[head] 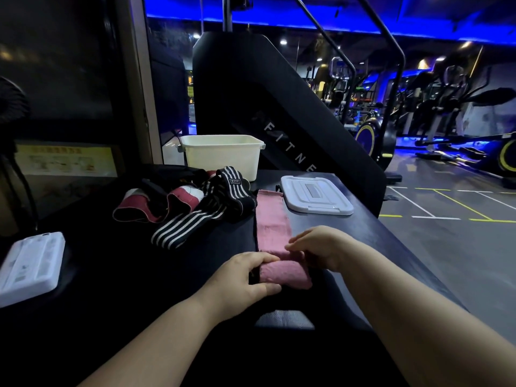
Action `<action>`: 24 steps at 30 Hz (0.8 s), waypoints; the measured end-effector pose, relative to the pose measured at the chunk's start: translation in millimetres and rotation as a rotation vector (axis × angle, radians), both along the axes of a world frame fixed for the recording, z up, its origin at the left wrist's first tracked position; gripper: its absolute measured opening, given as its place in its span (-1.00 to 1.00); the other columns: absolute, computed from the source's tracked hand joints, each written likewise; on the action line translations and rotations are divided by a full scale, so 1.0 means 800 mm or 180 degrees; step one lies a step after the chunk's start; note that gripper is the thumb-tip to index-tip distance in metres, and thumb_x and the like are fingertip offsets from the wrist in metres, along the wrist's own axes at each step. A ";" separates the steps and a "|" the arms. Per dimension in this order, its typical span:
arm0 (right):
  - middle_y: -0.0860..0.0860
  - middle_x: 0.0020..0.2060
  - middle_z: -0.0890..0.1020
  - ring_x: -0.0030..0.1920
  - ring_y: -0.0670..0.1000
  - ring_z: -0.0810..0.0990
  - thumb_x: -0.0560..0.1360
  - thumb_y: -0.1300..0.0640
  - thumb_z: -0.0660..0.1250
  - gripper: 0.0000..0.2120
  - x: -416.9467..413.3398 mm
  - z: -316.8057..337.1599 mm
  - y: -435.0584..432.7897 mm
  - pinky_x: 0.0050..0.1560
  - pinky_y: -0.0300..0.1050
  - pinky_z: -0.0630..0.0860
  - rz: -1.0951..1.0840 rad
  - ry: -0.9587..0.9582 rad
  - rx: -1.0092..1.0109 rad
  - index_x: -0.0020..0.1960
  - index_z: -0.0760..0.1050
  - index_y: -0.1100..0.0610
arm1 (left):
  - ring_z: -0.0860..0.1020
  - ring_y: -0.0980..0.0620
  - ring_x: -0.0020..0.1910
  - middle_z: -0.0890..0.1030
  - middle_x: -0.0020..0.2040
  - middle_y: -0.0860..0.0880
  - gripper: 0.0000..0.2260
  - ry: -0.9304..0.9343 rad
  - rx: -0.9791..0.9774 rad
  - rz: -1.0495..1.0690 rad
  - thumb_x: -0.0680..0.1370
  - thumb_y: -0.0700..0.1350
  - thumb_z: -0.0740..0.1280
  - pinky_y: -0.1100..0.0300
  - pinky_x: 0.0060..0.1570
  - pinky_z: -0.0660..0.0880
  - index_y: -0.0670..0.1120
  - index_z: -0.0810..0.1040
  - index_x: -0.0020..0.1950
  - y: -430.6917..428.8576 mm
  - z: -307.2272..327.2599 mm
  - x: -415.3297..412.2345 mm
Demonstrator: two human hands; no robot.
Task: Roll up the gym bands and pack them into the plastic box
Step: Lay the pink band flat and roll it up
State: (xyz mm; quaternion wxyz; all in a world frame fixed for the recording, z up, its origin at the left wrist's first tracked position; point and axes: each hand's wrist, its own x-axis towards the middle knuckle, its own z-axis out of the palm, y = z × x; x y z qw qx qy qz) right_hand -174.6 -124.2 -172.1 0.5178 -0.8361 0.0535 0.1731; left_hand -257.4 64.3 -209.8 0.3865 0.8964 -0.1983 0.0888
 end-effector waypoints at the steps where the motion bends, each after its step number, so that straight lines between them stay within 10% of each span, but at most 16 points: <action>1: 0.12 -0.27 0.49 -0.35 -0.03 0.40 0.45 0.27 0.45 -0.91 -0.001 0.000 0.000 -0.34 -0.22 0.38 0.0023 0.0031 0.0143 -0.08 0.57 0.17 | 0.46 0.29 0.20 0.50 0.08 0.32 -0.57 0.0030 -0.0010 0.0010 0.43 -0.02 0.52 0.40 0.26 0.33 0.10 0.55 0.27 0.000 0.000 0.000; 24: 0.10 0.14 0.58 0.01 0.10 0.62 0.41 0.58 0.24 -0.49 0.004 -0.016 0.003 -0.10 -0.14 0.54 0.0218 -0.0220 0.1186 0.25 0.55 0.20 | 0.42 0.28 0.23 0.54 0.17 0.21 -0.59 0.0180 0.0049 -0.0034 0.48 0.05 0.45 0.41 0.25 0.29 0.14 0.52 0.32 0.006 -0.004 0.001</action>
